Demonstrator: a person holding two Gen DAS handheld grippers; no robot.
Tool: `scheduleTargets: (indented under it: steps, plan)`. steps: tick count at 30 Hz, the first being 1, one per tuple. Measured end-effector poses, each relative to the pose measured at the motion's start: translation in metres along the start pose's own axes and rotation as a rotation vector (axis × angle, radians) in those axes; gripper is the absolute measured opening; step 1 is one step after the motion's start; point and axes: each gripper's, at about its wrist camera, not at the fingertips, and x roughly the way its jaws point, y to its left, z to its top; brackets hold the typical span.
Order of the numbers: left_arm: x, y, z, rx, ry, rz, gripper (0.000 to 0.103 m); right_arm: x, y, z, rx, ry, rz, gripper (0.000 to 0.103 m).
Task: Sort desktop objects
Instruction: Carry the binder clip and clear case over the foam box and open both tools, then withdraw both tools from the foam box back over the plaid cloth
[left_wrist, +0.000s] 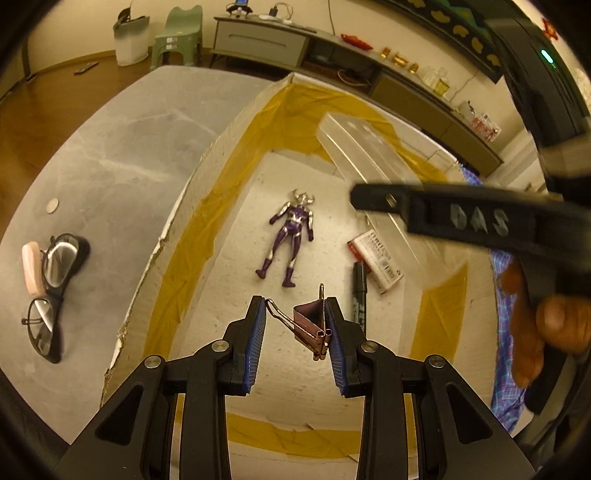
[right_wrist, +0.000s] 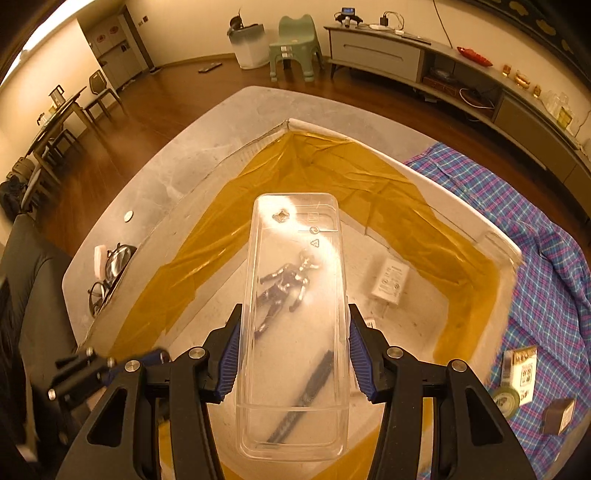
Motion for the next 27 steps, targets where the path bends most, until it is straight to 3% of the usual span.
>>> scheduleTargets:
  steps: [9,20,24,27]
  plan:
    - [0.007,0.001,-0.003,0.003,0.043,-0.009,0.033,0.04,0.003,0.029,-0.018,0.079,-0.068,0.053]
    - [0.01,0.004,-0.001,-0.028,0.06,-0.03,0.034,0.068,-0.006,0.041,0.019,0.127,-0.113,0.054]
    - [0.008,0.004,-0.001,-0.035,0.068,-0.043,0.037,0.067,-0.011,0.04,0.04,0.134,-0.121,0.063]
    - [0.004,0.003,-0.002,-0.045,0.064,-0.046,0.039,0.058,-0.012,0.039,0.049,0.129,-0.116,0.064]
